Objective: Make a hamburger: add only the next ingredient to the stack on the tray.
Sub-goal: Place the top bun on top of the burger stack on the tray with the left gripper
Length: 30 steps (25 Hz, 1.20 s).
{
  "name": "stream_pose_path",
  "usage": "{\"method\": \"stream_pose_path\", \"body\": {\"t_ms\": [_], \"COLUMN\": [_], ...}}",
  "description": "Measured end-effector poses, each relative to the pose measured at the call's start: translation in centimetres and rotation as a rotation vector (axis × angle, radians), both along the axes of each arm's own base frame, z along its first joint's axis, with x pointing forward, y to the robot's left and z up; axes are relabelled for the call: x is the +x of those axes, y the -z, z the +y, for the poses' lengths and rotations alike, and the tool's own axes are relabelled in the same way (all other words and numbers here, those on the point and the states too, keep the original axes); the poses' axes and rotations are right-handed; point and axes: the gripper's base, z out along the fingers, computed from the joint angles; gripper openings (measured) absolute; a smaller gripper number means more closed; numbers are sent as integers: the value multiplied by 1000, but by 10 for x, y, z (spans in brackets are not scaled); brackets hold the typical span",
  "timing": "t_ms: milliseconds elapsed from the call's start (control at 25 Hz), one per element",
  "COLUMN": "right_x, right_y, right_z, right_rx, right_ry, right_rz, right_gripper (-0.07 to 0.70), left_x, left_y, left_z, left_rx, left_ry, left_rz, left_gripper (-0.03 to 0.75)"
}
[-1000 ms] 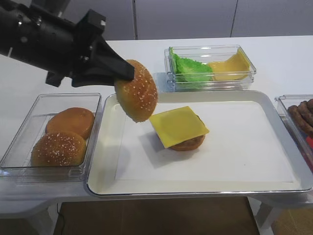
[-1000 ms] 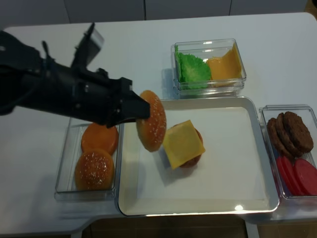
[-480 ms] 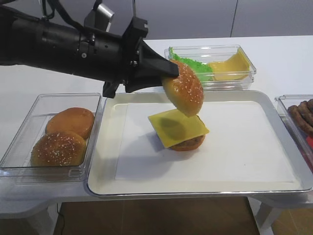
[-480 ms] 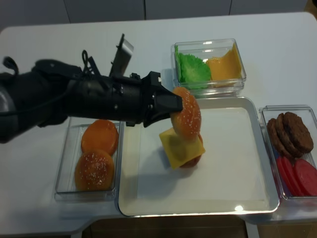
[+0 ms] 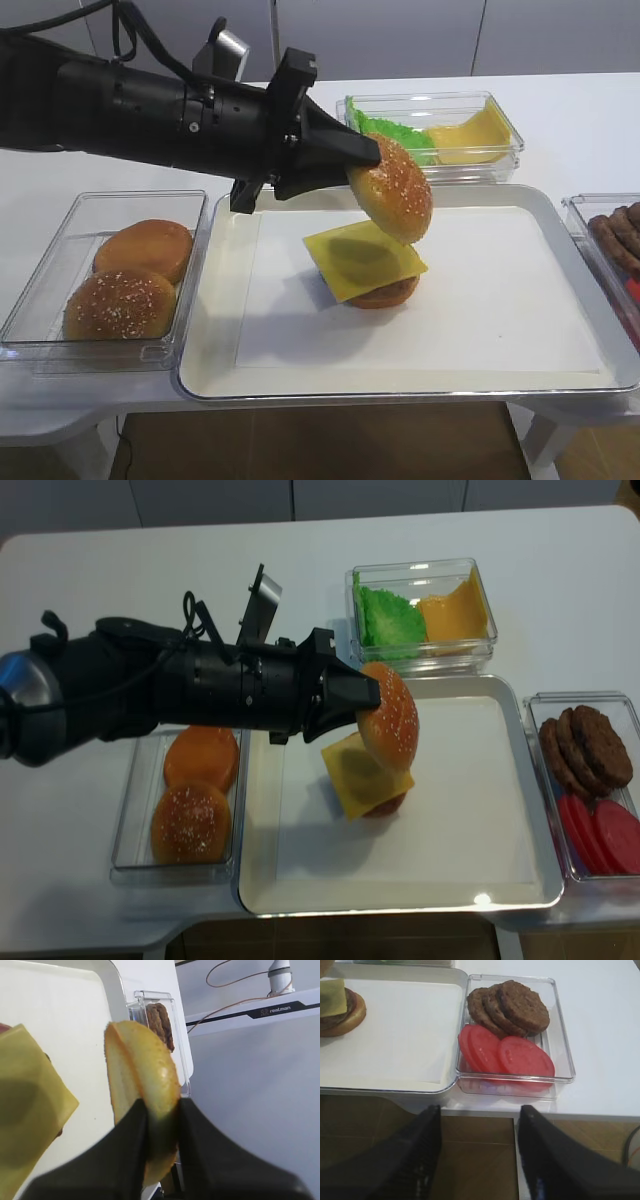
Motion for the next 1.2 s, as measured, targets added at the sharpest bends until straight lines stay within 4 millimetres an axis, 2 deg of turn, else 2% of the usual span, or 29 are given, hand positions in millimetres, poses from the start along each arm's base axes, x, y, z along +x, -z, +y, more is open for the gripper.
{"method": "stream_pose_path", "body": {"t_ms": [160, 640, 1200], "right_x": [0, 0, 0], "right_y": [0, 0, 0], "right_z": [0, 0, 0], "right_rx": [0, -2, -2], "right_ry": [0, -1, -1], "right_rz": [0, 0, 0], "right_gripper": [376, 376, 376], "left_x": [1, 9, 13], "left_y": [2, 29, 29], "left_z": [-1, -5, 1], "left_rx": [-2, 2, -8], "left_ry": [3, 8, 0], "left_rz": [9, 107, 119], "left_gripper": [132, 132, 132]}}
